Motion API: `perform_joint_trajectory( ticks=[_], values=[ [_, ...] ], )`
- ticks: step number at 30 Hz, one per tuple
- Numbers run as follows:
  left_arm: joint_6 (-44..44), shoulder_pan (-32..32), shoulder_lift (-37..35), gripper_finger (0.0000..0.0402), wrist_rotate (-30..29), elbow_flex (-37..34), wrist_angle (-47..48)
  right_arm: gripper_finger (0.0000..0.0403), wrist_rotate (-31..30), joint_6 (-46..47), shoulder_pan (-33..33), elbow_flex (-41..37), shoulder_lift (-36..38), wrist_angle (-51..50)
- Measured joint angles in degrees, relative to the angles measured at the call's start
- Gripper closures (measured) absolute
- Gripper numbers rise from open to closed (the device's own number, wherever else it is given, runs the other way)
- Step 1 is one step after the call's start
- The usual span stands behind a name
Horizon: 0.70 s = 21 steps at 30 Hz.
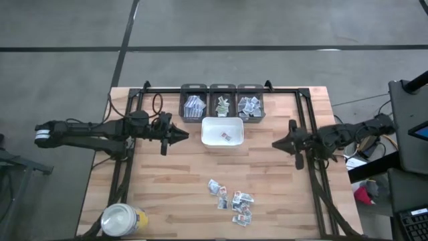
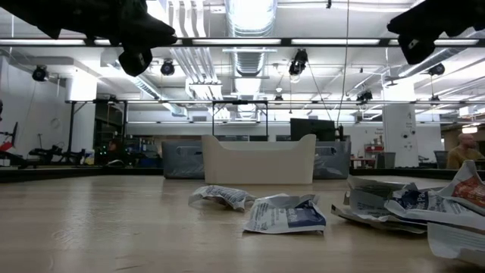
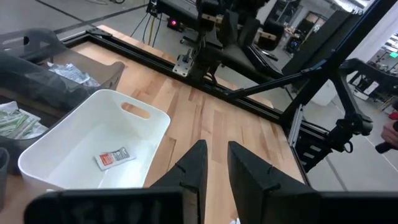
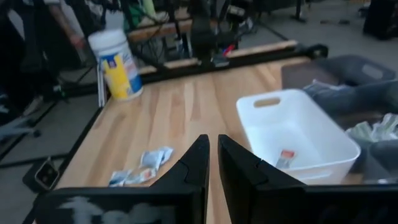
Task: Pick & Place First Aid Supplies
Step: Put the white alcohol pad into the right black bin
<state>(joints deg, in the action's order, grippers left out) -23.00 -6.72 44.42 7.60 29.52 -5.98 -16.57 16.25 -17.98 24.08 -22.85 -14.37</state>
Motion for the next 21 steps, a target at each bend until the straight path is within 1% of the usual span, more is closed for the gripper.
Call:
perform_joint_trajectory(
  ticks=[4, 8, 14, 17, 21],
  values=[
    [0.0, 0.0, 0.0, 0.0342, 0.0, 0.0, 0.0, 0.0372, 2.0, -0.7, 1.5, -1.0, 3.6, -0.1],
    [0.2, 0.0, 0.0, 0.0342, 0.0, 0.0, 0.0, 0.0377, 3.5, 1.9, 2.3, -3.3, 6.7, 0.7],
    [-1.4, 0.0, 0.0, 0.0342, 0.0, 0.0, -1.3, 0.0389, 3.5, 2.8, 2.3, -8.9, 9.7, 7.8],
    [-3.6, 0.0, 0.0, 0.0342, 0.0, 0.0, -3.9, 0.0392, 2.0, 2.7, 2.3, -10.9, 10.8, 7.8],
    [-5.5, 0.0, 0.0, 0.0342, 0.1, 0.0, -8.0, 0.0392, -2.8, 3.1, 2.3, -13.2, 11.3, 7.7]
  ],
)
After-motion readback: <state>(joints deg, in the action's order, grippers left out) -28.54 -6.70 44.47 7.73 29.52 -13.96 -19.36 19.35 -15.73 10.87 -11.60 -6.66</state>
